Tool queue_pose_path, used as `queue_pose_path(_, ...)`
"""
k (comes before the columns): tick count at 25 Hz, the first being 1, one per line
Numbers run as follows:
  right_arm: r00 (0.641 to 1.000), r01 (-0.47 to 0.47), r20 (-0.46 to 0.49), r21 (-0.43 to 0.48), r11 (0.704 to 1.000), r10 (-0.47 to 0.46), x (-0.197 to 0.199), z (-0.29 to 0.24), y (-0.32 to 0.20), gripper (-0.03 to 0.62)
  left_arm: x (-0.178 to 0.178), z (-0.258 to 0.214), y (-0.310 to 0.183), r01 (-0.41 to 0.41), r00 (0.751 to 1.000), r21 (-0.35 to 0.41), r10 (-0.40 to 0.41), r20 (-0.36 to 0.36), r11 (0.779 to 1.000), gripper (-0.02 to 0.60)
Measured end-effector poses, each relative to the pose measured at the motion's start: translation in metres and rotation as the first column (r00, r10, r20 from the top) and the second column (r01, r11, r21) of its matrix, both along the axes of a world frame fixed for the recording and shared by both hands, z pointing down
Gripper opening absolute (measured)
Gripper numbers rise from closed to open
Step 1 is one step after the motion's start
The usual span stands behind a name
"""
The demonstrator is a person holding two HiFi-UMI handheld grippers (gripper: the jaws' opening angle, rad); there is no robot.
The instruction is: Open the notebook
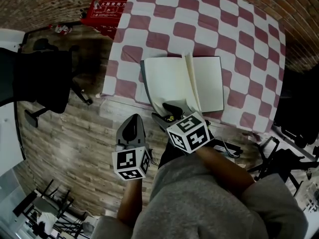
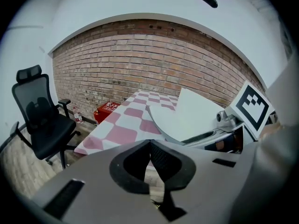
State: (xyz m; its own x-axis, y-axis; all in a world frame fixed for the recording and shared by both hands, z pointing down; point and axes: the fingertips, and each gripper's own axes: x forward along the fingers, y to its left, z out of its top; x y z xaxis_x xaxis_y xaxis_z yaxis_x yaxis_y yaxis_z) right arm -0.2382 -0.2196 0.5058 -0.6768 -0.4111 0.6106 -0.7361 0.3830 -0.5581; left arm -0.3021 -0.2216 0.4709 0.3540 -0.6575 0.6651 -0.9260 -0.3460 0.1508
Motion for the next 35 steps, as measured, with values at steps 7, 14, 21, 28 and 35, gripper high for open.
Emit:
queue_pose_path(7,0.994,0.102,0.050,-0.080,0.992,-0.098,-0.024,0.007,0.043,0.204,-0.008,-0.006,0.000,0.005,1.000,0.014,-0.005,0.020,1.000,0.011)
queue_pose_path(14,0.980,0.187,0.087,-0.090,0.978,-0.180,-0.028,0.005,0.063,0.204,-0.006,-0.013,0.005,0.005,0.999,0.032,-0.007,0.032,0.999,0.011)
queue_pose_path(21,0.944,0.288,0.167,0.001,0.958,-0.284,-0.029,-0.029,0.089,0.203,0.007,-0.020,0.017,0.002,0.999,0.048,-0.004,0.037,0.999,0.011)
queue_pose_path(28,0.952,0.231,0.175,0.127,0.965,-0.251,0.012,-0.057,0.087,0.202,0.031,-0.039,0.026,0.007,0.999,0.108,-0.012,0.043,0.994,0.011)
queue_pose_path(35,0.975,0.106,0.152,0.325,0.940,-0.162,0.098,-0.112,0.071,0.157,0.071,-0.061,0.046,-0.008,0.999,0.158,0.003,0.034,0.987,0.011)
